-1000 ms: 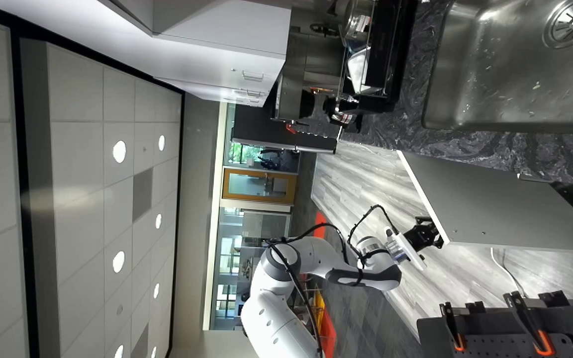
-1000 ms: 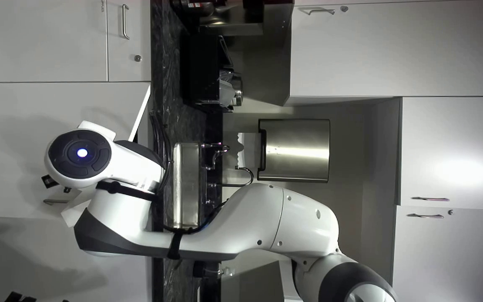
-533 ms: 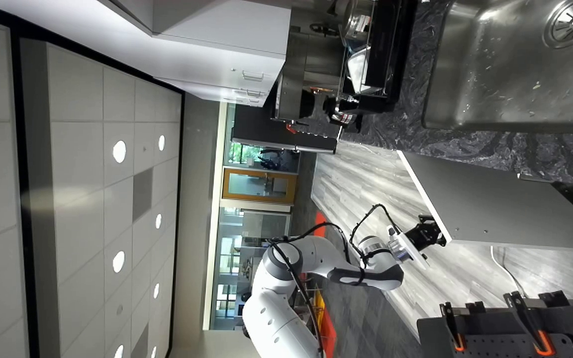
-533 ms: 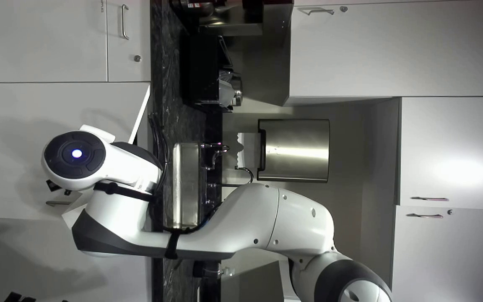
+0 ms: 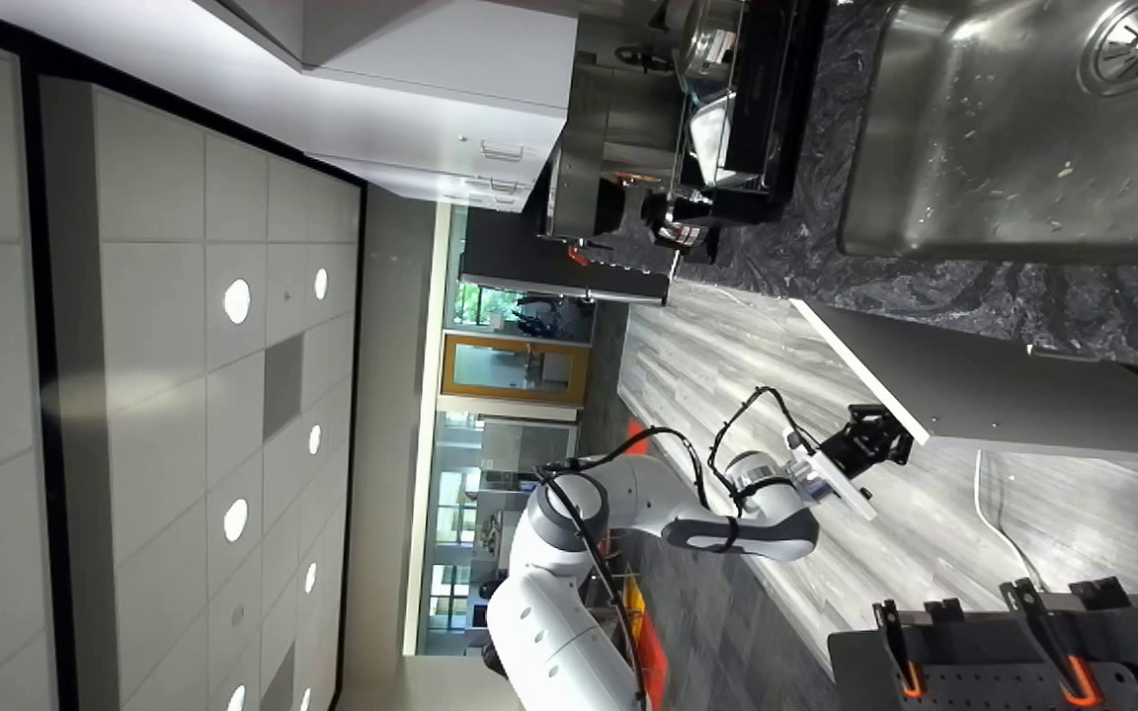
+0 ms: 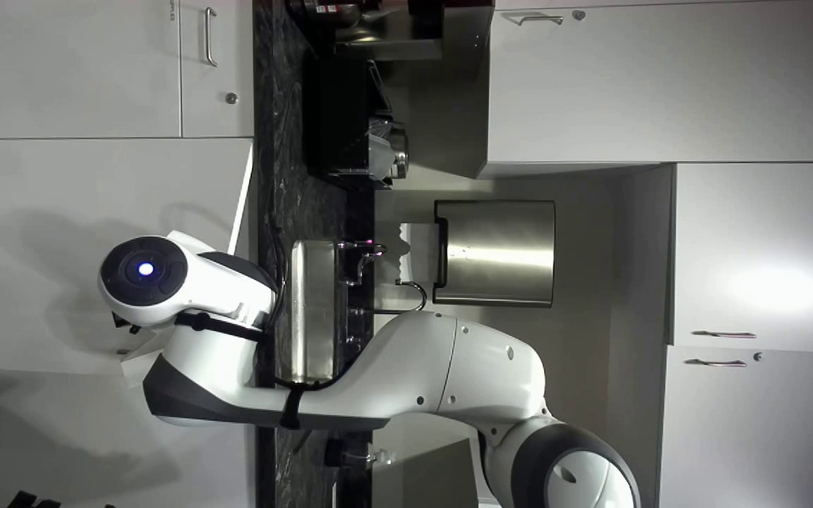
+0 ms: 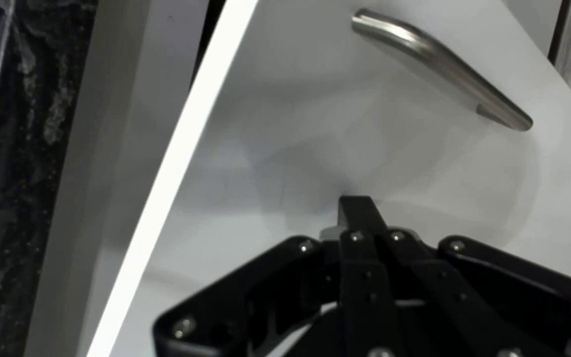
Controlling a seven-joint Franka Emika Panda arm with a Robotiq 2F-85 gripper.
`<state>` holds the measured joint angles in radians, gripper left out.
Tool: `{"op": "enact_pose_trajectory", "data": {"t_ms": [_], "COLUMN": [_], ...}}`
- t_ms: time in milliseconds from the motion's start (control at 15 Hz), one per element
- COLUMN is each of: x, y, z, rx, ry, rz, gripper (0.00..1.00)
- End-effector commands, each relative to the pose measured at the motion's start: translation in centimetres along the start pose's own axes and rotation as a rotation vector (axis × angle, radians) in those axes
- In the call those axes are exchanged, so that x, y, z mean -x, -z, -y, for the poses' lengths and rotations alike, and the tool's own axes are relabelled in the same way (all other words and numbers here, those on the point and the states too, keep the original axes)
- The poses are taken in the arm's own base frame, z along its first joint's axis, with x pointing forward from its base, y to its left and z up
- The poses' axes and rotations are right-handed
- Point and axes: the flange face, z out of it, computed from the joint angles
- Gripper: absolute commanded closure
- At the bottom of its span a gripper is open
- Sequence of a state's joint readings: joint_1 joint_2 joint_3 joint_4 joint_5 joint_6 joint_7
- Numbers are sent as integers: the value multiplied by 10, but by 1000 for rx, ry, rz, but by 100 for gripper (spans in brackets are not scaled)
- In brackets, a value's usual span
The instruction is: Close the bottom door of the white cabinet.
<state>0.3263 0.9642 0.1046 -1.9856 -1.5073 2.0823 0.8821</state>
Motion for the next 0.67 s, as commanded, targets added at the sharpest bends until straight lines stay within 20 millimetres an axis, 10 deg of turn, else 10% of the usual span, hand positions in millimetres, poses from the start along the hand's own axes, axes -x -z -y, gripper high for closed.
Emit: {"op": "enact_pose_trajectory", "data": {"t_ms": [0, 600], "x": [7, 9], "y": [-33, -78], "z": [-19, -41], "rx": [41, 54], "ry": [-99, -340], "rz": [62, 125], "gripper": [100, 100]}}
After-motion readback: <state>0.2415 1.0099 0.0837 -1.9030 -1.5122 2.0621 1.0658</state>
